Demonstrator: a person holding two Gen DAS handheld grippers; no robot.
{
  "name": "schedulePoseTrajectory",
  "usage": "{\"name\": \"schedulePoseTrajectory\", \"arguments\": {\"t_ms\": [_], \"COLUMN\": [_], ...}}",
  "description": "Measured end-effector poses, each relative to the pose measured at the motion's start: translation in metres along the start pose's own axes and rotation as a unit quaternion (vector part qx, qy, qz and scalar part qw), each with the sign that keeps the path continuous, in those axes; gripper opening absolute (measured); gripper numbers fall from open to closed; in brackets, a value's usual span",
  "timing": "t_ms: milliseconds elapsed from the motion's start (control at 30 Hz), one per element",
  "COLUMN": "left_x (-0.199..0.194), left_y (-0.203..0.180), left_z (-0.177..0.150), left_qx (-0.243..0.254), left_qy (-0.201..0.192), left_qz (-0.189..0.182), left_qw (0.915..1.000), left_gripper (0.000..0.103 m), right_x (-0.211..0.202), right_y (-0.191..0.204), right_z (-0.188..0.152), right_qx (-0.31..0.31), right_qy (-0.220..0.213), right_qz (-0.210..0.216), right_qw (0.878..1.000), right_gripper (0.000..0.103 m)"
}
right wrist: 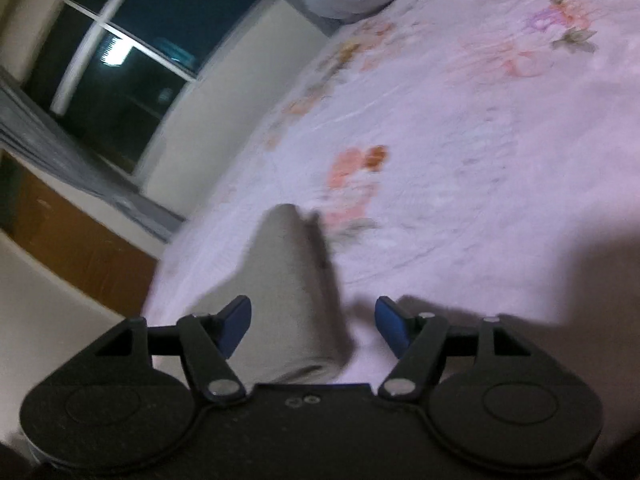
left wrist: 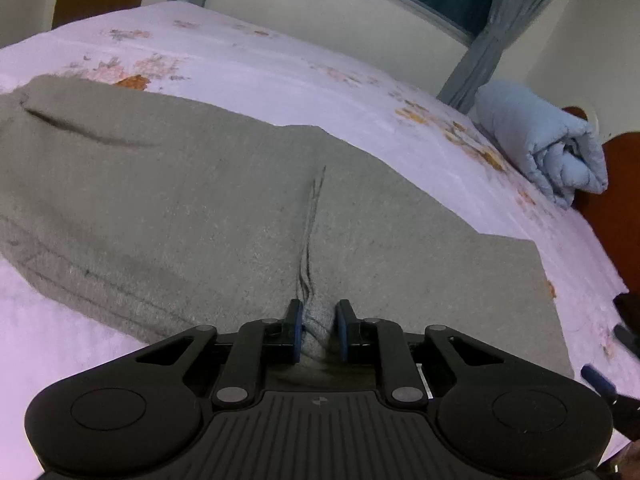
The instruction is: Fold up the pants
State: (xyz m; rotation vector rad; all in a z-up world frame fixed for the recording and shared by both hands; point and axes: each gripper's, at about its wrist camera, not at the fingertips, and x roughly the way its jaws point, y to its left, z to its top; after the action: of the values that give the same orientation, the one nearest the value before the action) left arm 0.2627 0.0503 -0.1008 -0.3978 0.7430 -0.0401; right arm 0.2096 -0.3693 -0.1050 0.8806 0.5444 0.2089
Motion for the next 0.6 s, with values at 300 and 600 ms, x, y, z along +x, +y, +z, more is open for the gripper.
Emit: {"name": "schedulePoseTrajectory", "arguments": {"t_ms": [300, 600], "left_x": [-0.011, -0.011], "left_y": [-0.007, -0.021], "left_z": [0.005, -0.003], "left_qx": [0.025, 0.097], "left_qy": [-0.002, -0.007], "left_qz": [-0.001, 0.024], "left_qw": [0.9997, 0.9950], "left_gripper": [0.044, 0.051], "right_x": [0.039, 0.068], "right_y": [-0.005, 0.029], "right_z": [-0.013, -0.043], "right_qx": [0.010, -0.036], "right_qy": [0.087, 0.152], "right_qz": [-0.049, -0.037], "right_qw": [0.995, 0.987], "right_gripper": [0.016, 0.023]}}
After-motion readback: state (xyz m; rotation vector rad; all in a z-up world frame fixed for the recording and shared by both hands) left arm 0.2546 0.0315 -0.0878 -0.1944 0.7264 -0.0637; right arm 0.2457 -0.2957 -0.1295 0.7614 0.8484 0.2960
